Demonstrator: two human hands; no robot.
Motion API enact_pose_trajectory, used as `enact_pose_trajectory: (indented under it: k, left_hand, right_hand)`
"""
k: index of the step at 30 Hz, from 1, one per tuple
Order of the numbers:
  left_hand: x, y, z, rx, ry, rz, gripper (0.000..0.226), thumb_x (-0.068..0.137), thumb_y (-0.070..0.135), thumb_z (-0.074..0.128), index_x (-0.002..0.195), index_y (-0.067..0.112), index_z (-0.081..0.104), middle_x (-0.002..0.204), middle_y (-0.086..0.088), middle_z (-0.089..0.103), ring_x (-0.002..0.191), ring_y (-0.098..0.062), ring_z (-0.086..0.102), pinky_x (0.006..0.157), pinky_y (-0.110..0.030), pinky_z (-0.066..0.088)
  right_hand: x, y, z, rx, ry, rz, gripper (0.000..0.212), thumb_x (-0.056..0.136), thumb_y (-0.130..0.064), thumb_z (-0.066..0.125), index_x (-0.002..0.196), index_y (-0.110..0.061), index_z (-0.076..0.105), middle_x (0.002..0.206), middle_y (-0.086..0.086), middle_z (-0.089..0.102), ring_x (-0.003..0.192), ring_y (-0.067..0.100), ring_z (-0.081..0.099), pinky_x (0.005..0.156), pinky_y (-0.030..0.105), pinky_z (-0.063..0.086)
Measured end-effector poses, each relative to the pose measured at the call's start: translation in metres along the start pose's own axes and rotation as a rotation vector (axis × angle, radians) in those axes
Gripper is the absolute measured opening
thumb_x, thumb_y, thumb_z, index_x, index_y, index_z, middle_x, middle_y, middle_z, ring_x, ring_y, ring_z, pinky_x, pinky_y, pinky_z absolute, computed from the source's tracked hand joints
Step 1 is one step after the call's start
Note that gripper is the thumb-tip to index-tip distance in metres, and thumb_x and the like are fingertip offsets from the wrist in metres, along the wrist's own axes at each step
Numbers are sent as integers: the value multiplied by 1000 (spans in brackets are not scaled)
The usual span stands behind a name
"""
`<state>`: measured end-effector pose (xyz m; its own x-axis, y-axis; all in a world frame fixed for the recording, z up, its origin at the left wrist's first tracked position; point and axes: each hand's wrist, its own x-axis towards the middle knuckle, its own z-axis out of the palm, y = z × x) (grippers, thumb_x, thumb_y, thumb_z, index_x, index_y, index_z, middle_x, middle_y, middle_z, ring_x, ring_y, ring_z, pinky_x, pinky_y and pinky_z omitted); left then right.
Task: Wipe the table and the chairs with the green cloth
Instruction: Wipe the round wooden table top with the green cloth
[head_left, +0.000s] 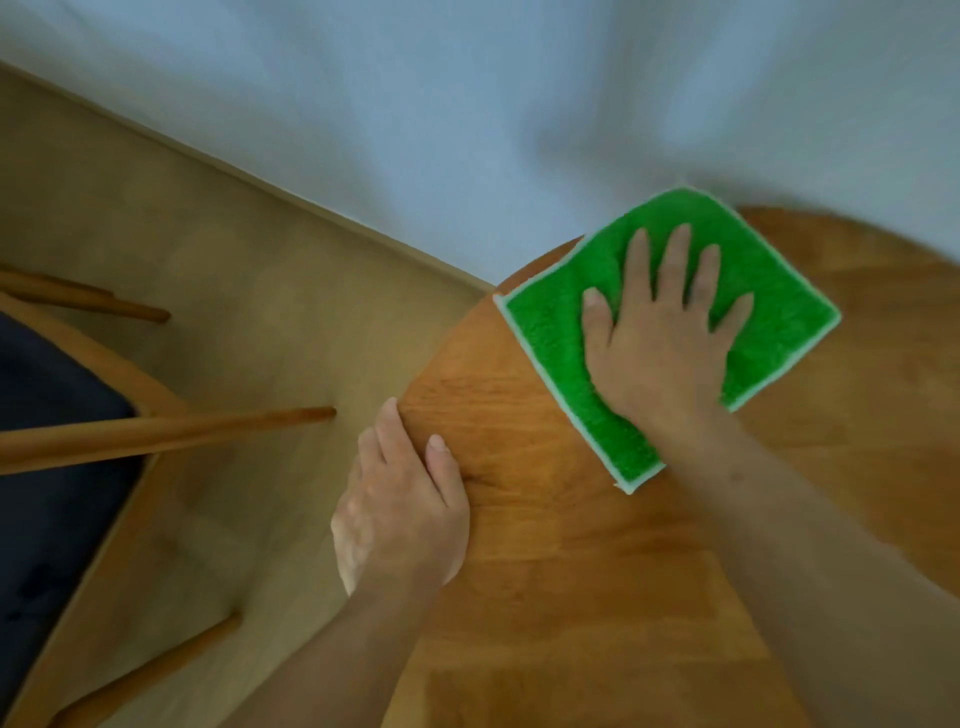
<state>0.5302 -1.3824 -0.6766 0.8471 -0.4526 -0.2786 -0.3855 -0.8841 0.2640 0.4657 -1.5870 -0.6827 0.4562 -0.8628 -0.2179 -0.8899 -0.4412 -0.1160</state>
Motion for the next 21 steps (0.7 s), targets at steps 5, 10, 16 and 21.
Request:
enact_pose_trajectory:
  k: [5,10,16,21]
  left_hand:
    - [4,-8,2,-9,-27,-58,25,91,49,26,98,26,33,98,-1,49,73,-21,44,63,-36,34]
    - [4,-4,5,45,30,-35,44,93,48,23,123,19,37,116,-7,53,89,-32,57,67,-40,37]
    - [2,-3,6,56,30,-2,60,94,52,19,143,19,26,134,-9,50,103,-34,57,70,-41,35]
    - [1,0,6,49,27,-2,59,95,51,20,142,17,26,133,-9,50,102,-34,58,68,-41,35]
  right_hand:
    - [-68,-101,24,109,-103,-526,56,98,-50,17,149,-30,31,162,0,14,148,26,-2,110,58,-16]
    - [-33,-56,18,45,-38,-580,55,99,-51,22,151,-35,23,162,-4,13,148,21,2,115,54,-4]
    - [36,62,-9,-19,4,-158,66,92,-66,10,152,-39,3,162,-8,-4,149,20,-3,115,54,-1]
    - [6,175,-17,9,52,147,69,90,-68,9,153,-38,5,163,-6,2,149,21,2,116,55,6]
